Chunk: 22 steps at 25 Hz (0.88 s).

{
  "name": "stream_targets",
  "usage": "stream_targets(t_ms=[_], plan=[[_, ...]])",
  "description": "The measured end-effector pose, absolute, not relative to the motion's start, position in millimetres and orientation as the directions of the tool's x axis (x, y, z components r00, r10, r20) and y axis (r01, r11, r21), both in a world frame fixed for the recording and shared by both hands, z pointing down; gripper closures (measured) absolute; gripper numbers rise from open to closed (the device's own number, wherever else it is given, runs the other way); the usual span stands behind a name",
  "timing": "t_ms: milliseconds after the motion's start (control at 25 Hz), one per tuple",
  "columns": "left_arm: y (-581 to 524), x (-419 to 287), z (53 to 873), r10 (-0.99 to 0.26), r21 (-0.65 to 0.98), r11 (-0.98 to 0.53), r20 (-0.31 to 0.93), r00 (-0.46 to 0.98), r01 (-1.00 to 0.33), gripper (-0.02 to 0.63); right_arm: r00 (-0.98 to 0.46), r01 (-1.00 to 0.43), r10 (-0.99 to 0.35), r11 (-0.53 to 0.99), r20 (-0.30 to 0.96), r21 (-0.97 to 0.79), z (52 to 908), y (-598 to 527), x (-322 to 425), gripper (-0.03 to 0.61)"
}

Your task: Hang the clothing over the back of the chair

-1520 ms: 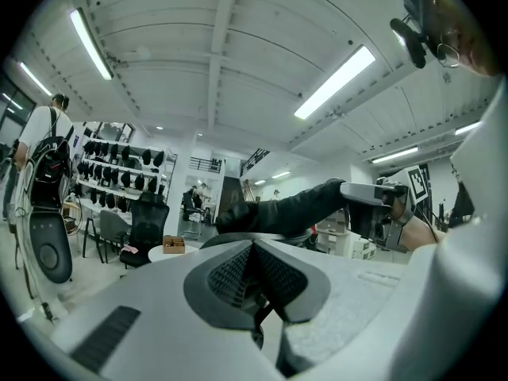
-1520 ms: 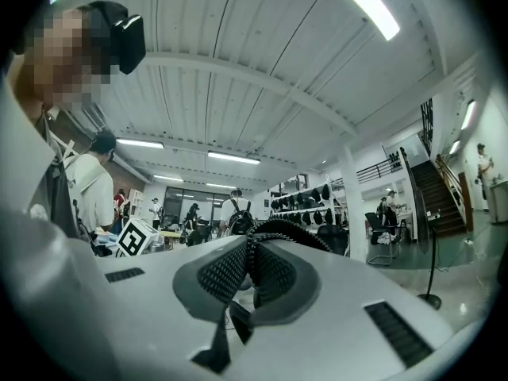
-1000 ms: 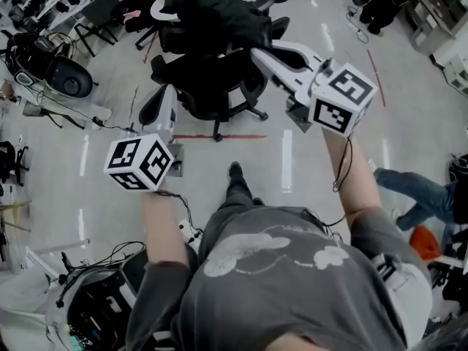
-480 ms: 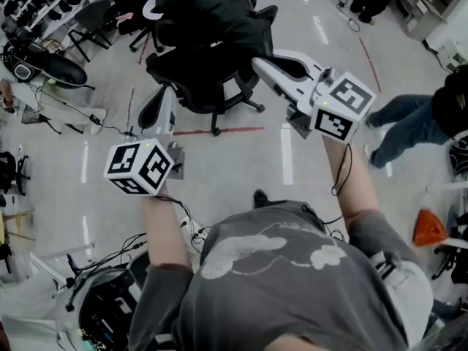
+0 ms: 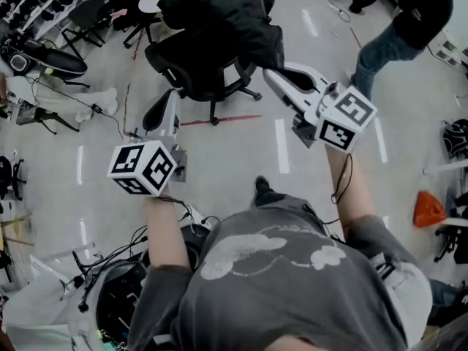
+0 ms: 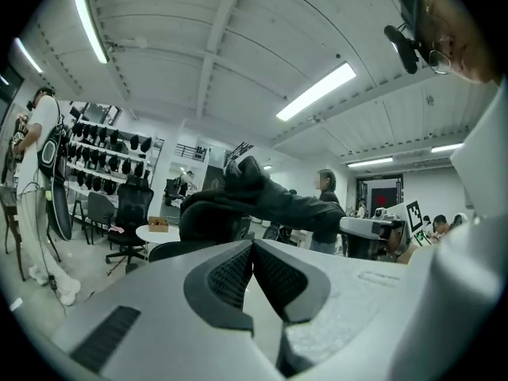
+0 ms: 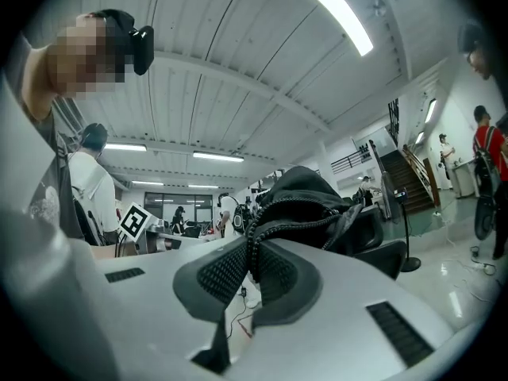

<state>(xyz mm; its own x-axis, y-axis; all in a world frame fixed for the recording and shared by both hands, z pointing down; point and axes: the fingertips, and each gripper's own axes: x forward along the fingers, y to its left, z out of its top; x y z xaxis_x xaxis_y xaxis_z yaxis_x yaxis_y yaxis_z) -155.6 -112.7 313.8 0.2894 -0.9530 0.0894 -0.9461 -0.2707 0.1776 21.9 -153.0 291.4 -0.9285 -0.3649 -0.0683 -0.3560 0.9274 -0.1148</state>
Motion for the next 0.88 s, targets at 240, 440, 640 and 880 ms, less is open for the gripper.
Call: stream_targets(t_ms=[240, 440, 640, 880], plan=[[-95.6, -168.9, 316.1, -0.942, 0.194, -0.300, 0.093, 0.322, -0.934, 0.611, -0.912, -0.398, -0.406, 0.909, -0.047, -0.127, 300.7, -135.4, 10.6, 0.580], [-87.8, -176.8, 320.8, -0.940, 0.213, -0.301, 0.096, 0.326, -0.930, 0.611, -0.896, -0.441, -0.445, 0.891, -0.015, -0.106, 311.5, -132.5, 4.7, 0.580], [-68.8, -182.6, 335.2, -0.938, 0.219, -0.304, 0.103, 0.332, -0.927, 0.611, -0.807, -0.586, -0.591, 0.802, -0.002, -0.117, 330.7, -146.7, 3.9, 0.544], [-28.8, -167.1, 336.8, -0.938, 0.214, -0.303, 0.104, 0.330, -0.929, 0.611, -0.729, -0.677, -0.685, 0.715, 0.022, -0.174, 349.5, -124.4, 33.3, 0.343]])
